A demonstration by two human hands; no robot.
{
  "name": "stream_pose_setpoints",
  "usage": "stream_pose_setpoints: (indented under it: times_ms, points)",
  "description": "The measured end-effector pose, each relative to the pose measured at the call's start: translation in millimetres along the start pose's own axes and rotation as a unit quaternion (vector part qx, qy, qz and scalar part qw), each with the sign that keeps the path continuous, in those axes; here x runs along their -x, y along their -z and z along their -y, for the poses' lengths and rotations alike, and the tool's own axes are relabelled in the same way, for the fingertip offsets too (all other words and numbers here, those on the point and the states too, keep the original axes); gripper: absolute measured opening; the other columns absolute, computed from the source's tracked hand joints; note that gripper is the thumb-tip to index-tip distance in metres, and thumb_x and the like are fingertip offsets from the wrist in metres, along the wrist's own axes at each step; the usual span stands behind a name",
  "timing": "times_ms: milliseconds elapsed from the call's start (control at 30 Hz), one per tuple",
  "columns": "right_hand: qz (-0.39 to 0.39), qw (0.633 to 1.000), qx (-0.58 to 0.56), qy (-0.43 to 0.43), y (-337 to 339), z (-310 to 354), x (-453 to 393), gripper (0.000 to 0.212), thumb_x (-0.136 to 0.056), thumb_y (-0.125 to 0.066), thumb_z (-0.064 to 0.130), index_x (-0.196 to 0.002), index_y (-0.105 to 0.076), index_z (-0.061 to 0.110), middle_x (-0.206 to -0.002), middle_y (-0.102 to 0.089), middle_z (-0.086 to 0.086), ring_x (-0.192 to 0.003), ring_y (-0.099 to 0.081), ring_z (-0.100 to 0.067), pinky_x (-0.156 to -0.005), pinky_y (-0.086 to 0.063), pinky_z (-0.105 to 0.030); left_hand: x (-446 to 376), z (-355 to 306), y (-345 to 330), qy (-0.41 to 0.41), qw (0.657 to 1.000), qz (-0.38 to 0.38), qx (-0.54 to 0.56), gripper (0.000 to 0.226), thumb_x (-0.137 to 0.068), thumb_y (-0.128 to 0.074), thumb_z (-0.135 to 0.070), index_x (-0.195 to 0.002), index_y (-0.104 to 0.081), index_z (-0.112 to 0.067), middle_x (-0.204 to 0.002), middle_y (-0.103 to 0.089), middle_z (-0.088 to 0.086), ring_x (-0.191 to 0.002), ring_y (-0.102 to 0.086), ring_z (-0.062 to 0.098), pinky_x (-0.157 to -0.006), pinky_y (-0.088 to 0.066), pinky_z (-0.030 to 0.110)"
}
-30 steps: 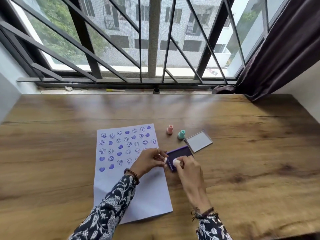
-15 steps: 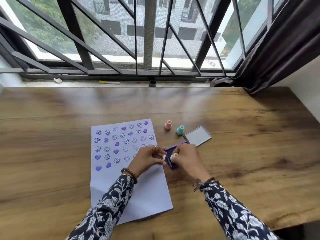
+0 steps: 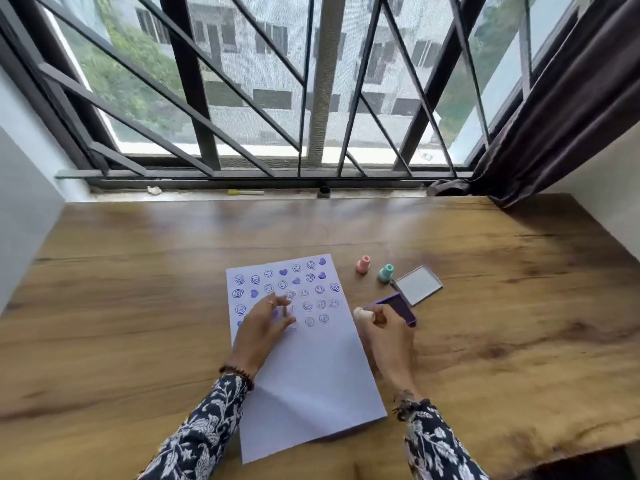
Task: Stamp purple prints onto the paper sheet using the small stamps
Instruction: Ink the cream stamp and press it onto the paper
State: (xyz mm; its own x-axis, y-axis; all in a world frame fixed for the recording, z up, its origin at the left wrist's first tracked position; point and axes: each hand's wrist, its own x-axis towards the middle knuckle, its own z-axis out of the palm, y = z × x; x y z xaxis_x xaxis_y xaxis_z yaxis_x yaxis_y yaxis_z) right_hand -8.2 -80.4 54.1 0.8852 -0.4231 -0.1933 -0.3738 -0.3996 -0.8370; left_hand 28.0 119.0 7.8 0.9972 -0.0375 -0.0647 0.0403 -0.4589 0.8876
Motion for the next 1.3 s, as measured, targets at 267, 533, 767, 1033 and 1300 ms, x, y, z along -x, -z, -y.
stream_pose_setpoints:
  times_ms: [267, 533, 767, 1033, 1300]
  points:
    - [-0.030, 0.994, 0.083, 0.060, -52.5, 3.9, 16.0, 0.013, -0.089, -0.058, 0.019, -0.097, -0.063, 0.010, -0.099, -0.060, -0.008, -0.088, -0.059, -0.025, -0.073, -0.042, -0.030, 11.5, 15.7, 7.9, 0.025, 0.997, -0.013, 0.077, 0.029, -0.077, -0.067, -0.005, -0.104, -0.059, -0.012, -0.108, -0.061, 0.004, -0.116, -0.053, 0.019, -0.092, -0.034, 0.016]
    - [-0.022, 0.962, 0.240, 0.131, -58.9, 9.7, 11.5, 0.017, -0.092, -0.054, 0.019, -0.101, -0.060, 0.006, -0.101, -0.062, -0.011, -0.088, -0.061, -0.029, -0.070, -0.044, -0.032, 10.0, 19.8, 8.7, 0.004, 0.999, -0.016, 0.040, 0.029, -0.077, -0.068, -0.007, -0.105, -0.059, -0.009, -0.110, -0.063, 0.015, -0.120, -0.050, 0.017, -0.088, -0.032, 0.012]
    - [0.046, 0.909, 0.391, 0.140, -59.9, 22.7, -7.2, 0.019, -0.092, -0.046, 0.013, -0.102, -0.057, 0.002, -0.106, -0.059, -0.017, -0.096, -0.059, -0.034, -0.077, -0.044, -0.037, 10.3, 22.2, 7.0, 0.005, 0.999, -0.016, 0.036, 0.032, -0.078, -0.068, -0.012, -0.109, -0.058, -0.013, -0.116, -0.061, 0.011, -0.124, -0.047, 0.016, -0.096, -0.040, 0.030]
    - [0.121, 0.928, 0.340, 0.092, -53.9, 35.5, -34.6, 0.010, -0.068, -0.054, -0.001, -0.070, -0.058, -0.009, -0.079, -0.066, -0.028, -0.081, -0.061, -0.040, -0.061, -0.049, -0.043, 9.7, 27.4, 4.4, 0.000, 0.999, -0.034, 0.037, 0.033, -0.077, -0.069, -0.015, -0.108, -0.059, -0.017, -0.117, -0.061, 0.007, -0.120, -0.050, 0.014, -0.093, -0.040, 0.026]
    - [0.142, 0.933, 0.310, 0.119, -49.0, 34.2, -31.9, 0.011, -0.069, -0.055, -0.002, -0.076, -0.060, -0.008, -0.078, -0.065, -0.025, -0.072, -0.056, -0.033, -0.064, -0.048, -0.041, 13.3, 18.8, 9.3, -0.001, 0.999, -0.027, 0.046, 0.031, -0.074, -0.072, -0.011, -0.103, -0.061, -0.013, -0.111, -0.064, 0.008, -0.118, -0.047, 0.009, -0.088, -0.024, -0.003]
